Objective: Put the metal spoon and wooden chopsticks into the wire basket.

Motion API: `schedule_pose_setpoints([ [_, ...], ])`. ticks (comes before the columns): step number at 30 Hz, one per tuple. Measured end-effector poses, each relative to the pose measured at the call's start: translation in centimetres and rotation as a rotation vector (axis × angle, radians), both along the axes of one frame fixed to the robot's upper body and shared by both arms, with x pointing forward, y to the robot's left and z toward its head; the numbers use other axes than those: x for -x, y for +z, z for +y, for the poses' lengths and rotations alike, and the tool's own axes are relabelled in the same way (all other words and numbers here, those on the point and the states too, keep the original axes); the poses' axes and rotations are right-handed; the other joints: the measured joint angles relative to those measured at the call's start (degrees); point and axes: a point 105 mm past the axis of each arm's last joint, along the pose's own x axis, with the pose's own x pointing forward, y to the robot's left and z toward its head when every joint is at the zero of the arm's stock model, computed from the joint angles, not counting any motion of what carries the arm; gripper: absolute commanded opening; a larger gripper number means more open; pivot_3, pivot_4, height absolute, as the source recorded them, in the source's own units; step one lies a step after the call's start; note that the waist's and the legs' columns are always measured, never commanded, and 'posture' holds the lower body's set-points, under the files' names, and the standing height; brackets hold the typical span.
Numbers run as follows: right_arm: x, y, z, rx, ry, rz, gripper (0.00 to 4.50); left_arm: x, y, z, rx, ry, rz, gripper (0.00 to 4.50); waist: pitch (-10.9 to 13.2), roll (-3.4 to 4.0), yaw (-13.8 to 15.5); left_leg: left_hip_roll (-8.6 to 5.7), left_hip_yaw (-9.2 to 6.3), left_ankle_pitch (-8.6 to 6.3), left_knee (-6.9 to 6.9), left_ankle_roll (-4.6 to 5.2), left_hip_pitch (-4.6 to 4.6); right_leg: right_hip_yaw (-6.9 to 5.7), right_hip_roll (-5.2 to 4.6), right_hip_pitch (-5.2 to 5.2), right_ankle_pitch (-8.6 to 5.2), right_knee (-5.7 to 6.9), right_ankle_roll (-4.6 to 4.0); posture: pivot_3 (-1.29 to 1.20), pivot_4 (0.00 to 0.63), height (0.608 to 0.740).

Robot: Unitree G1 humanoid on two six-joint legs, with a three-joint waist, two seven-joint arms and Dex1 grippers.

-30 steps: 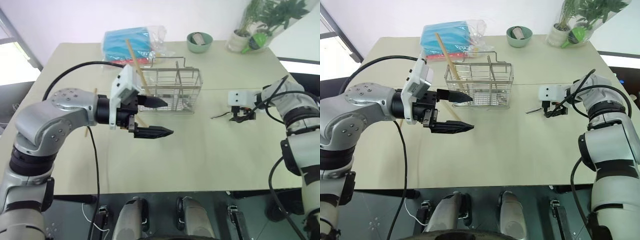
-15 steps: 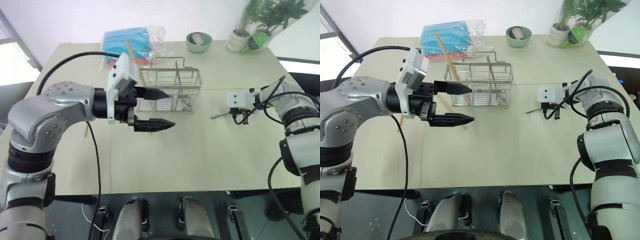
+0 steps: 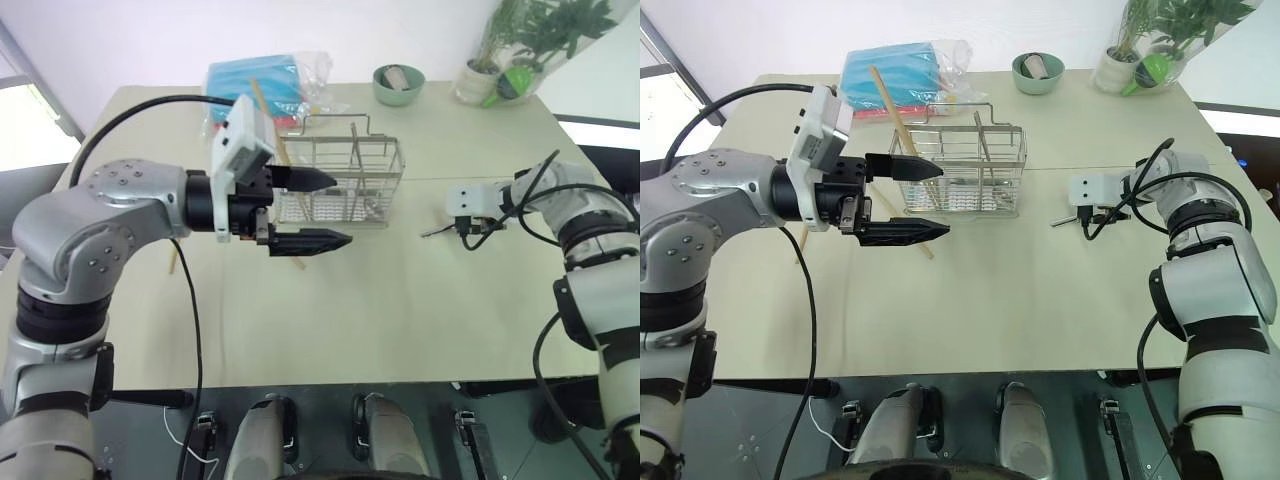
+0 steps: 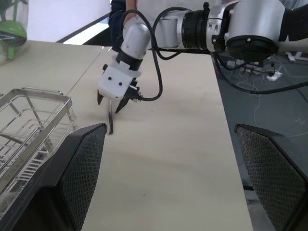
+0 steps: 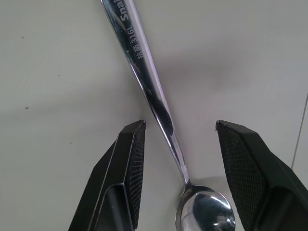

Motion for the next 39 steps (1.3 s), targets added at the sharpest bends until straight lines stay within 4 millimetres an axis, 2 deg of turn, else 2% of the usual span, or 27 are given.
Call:
schedule_pose_setpoints([
  [5, 0.0, 0.0, 0.0, 0.003, 0.0, 0.0, 2.36, 0.2, 0.1, 0.0, -0.003, 0.0, -0.005, 4.5, 0.0, 0.0, 0.02, 0.0, -0.02, 0.0, 0.0, 0.0, 0.04, 0.0, 0.0, 0.04, 0.0, 0.0, 0.0, 0.0, 0.15, 0.715],
  [8, 0.0, 0.0, -0.1, 0.009, -0.004, -0.003, 1.51, 0.2, 0.3, -0.1, -0.003, -0.002, -0.014, 4.5, 0.0, 0.0, 0.04, 0.0, -0.01, 0.0, 0.0, 0.0, 0.04, 0.0, 0.0, 0.05, 0.0, 0.0, 0.0, 0.0, 0.15, 0.715],
  [11, -0.1, -0.1, -0.1, 0.012, -0.004, -0.005, 0.04, 0.2, 0.6, -0.1, -0.002, -0.003, -0.023, 4.5, 0.0, 0.0, -0.02, 0.0, -0.01, 0.0, 0.0, 0.0, 0.04, 0.0, 0.0, 0.04, 0.0, 0.0, 0.0, 0.0, 0.15, 0.715],
  [13, -0.4, 0.5, 0.1, 0.005, 0.0, -0.032, 0.04, 0.2, 0.6, -0.1, 0.0, -0.002, -0.023, 4.5, -0.01, -0.01, -0.06, 0.0, -0.02, 0.0, -0.01, 0.0, 0.1, 0.0, 0.02, 0.1, 0.0, 0.0, 0.0, 0.0, 0.15, 0.715],
  [22, -0.1, 0.1, 0.2, 0.006, 0.006, -0.003, 0.04, -0.2, 0.9, 0.0, 0.008, 0.009, -0.018, 4.5, 0.0, 0.0, 0.03, -0.01, -0.03, 0.0, -0.01, 0.0, 0.11, 0.0, 0.01, 0.12, 0.0, 0.0, 0.0, 0.0, 0.15, 0.715],
  [27, 1.5, 0.3, 0.0, -0.065, 0.082, 0.081, 0.04, -0.4, 1.2, 0.3, 0.021, 0.034, -0.025, 4.5, 0.0, 0.01, 0.06, -0.02, -0.03, 0.0, -0.01, 0.0, 0.11, 0.0, 0.01, 0.12, 0.0, -0.01, 0.01, 0.0, 0.15, 0.715],
  [34, 3.9, 4.7, 1.0, -0.446, 0.182, 0.156, 0.04, -1.0, 2.1, 1.9, 0.053, 0.105, -0.046, 4.5, 0.01, 0.02, -0.01, 0.01, -0.04, 0.0, -0.02, 0.0, 0.18, 0.0, 0.02, 0.18, 0.0, -0.01, 0.0, 0.0, 0.15, 0.715],
  [37, 3.3, 9.4, 3.1, -0.806, 0.19, 0.09, 0.04, -1.5, 2.3, 2.5, 0.054, 0.131, -0.043, 4.5, 0.05, 0.1, -0.11, 0.05, -0.03, 0.0, -0.03, 0.0, 0.21, 0.0, 0.02, 0.18, 0.0, 0.04, -0.01, 0.0, 0.15, 0.715],
  [39, 3.0, 12.8, 4.3, -0.951, 0.229, 0.021, 0.04, -1.8, 2.3, 2.9, 0.052, 0.15, -0.042, 4.5, 0.07, 0.12, -0.07, 0.05, -0.03, -0.01, -0.05, 0.0, 0.21, 0.0, 0.02, 0.16, 0.0, 0.05, -0.01, 0.0, 0.15, 0.715],
])
